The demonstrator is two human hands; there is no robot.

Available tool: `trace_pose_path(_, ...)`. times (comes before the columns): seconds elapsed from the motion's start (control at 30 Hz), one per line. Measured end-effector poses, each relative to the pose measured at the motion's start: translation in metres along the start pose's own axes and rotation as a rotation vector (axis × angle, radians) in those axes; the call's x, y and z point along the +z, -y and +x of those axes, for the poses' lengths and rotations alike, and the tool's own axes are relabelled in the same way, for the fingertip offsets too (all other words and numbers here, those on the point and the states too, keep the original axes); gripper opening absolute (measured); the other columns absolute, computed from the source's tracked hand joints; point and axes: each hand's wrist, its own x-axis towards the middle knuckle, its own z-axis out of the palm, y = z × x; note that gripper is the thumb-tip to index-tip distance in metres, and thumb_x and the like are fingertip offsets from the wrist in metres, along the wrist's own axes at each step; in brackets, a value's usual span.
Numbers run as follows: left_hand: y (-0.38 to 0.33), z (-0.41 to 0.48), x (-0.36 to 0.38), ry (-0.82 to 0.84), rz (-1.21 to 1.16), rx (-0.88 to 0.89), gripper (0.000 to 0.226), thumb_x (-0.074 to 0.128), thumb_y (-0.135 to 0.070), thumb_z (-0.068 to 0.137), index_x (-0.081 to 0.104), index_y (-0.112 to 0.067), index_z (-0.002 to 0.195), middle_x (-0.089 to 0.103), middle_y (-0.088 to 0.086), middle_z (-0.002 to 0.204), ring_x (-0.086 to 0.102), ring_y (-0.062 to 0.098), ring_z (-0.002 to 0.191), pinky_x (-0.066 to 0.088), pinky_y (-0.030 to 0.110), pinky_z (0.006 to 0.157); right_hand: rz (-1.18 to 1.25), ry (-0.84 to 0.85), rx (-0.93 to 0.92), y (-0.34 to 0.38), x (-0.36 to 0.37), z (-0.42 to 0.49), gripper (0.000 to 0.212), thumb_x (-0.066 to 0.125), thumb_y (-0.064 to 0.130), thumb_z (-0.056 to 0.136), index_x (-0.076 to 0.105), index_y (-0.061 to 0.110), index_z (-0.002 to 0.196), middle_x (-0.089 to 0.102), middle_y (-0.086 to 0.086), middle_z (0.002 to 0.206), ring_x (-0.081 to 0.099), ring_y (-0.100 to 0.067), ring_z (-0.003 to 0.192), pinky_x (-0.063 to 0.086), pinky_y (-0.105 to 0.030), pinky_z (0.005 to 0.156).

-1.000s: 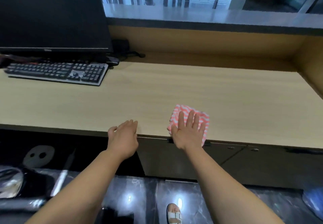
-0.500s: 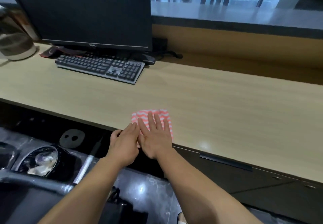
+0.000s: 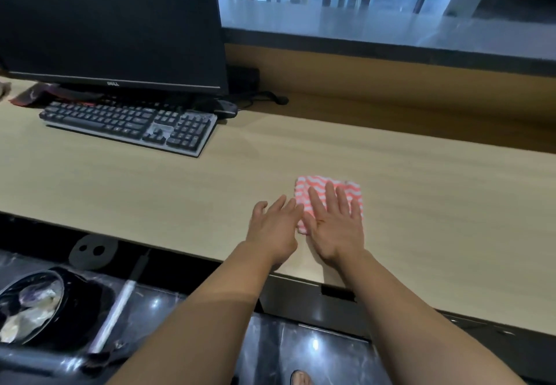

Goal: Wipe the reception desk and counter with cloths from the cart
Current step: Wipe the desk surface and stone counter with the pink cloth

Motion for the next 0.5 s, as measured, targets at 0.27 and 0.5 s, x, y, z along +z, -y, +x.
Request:
trace_pose_path(0.27,0.063,-0.013,-0.010,-0.080,-0.037,-0.205,0.062,0.036,-0.008,0.094,0.020,-0.022,0.153,0.014,0.000,0.161,0.008,0.009,0.148,0.008,0.033,0.114,0.070,0.003,0.247,0.006,-0.006,0.027,0.061,0.010,0.049,0.103,-0.015,0.028,0.154,-0.027,-0.007,0.159,-0.027,-0.029,0.145,-0.017,-0.051,0.116)
trace_pose_path(0.5,0.108,-0.027,-0.010,-0.192,-0.078,-0.311,0.042,0.040,-0.007,0.084,0.045,-0.025,0.122,0.050,-0.008,0.121,0.045,0.011,0.124,0.024,0.029,0.099,0.001,0.049,-0.167,0.127,0.016,0.040,0.060,0.012,0.048,0.103,-0.017,0.029,0.152,-0.032,-0.006,0.156,-0.034,-0.029,0.142,-0.020,-0.055,0.114)
